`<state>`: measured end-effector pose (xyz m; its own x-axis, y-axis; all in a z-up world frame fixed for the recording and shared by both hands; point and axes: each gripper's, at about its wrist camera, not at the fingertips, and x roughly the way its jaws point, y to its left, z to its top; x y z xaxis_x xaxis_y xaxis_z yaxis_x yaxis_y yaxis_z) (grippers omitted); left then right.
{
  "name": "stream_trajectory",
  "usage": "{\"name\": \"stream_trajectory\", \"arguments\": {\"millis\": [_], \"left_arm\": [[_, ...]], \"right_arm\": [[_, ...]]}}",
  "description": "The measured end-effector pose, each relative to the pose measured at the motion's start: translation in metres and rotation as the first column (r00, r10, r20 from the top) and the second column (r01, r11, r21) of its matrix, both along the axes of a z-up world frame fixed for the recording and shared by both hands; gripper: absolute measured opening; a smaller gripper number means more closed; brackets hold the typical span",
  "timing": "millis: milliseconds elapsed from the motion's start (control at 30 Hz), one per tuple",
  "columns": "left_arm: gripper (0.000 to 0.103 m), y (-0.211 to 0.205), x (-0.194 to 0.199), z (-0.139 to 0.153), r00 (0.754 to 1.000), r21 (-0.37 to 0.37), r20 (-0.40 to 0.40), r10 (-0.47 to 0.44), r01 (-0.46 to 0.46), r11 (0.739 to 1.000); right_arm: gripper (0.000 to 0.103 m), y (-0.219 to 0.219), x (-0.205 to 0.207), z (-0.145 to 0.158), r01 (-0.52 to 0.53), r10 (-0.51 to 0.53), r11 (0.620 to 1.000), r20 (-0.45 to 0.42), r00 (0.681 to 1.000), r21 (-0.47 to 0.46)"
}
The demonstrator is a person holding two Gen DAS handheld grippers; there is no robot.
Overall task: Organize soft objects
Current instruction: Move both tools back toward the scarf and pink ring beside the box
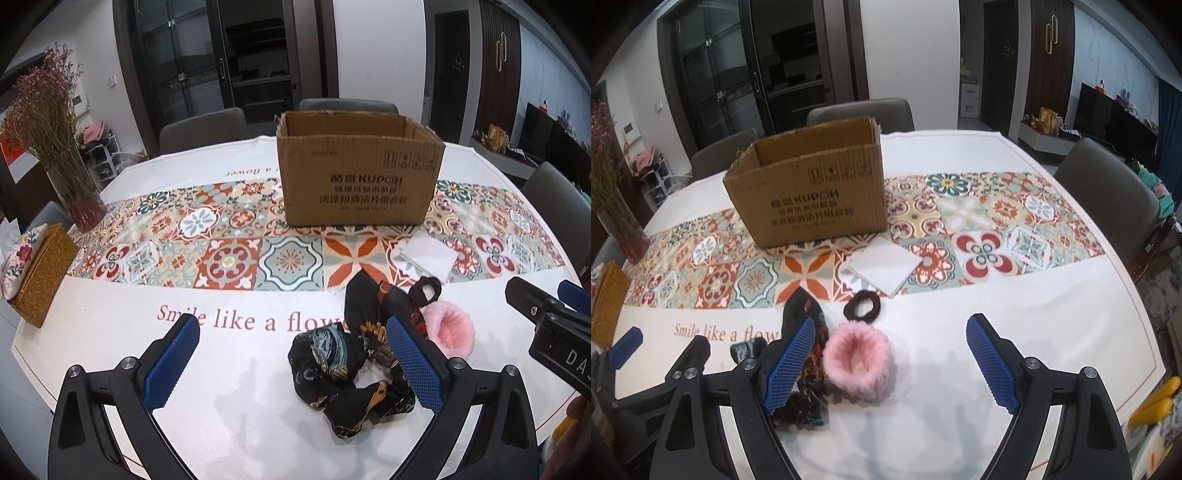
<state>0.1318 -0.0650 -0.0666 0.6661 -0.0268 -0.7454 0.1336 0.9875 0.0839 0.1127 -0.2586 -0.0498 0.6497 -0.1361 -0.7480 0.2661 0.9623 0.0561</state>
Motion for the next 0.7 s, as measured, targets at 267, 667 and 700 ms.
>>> {"name": "stream_trajectory", "arguments": {"millis": [267, 667, 700], "left_arm": [[0.103, 0.002, -0.002, -0.022, 0.999, -0.002, -0.04, -0.027, 0.027, 1.0], [0.103, -0.001, 0.002, -0.05, 0.993, -0.008, -0.104, -0.049, 0.049, 0.999], [0.103, -0.001, 0.003, -0.052, 0.993, -0.008, -0.109, -0.049, 0.048, 0.999]], "right_arm": [[0.085, 0.004, 0.0, -0.027, -0.014, 0.014, 1.0, -0.054, 0.998, 0.011], [0.085, 0.009, -0.003, -0.064, -0.033, 0.035, 0.999, -0.134, 0.99, 0.019], [0.085, 0.009, -0.002, -0.067, -0.034, 0.036, 0.999, -0.141, 0.989, 0.02]]}}
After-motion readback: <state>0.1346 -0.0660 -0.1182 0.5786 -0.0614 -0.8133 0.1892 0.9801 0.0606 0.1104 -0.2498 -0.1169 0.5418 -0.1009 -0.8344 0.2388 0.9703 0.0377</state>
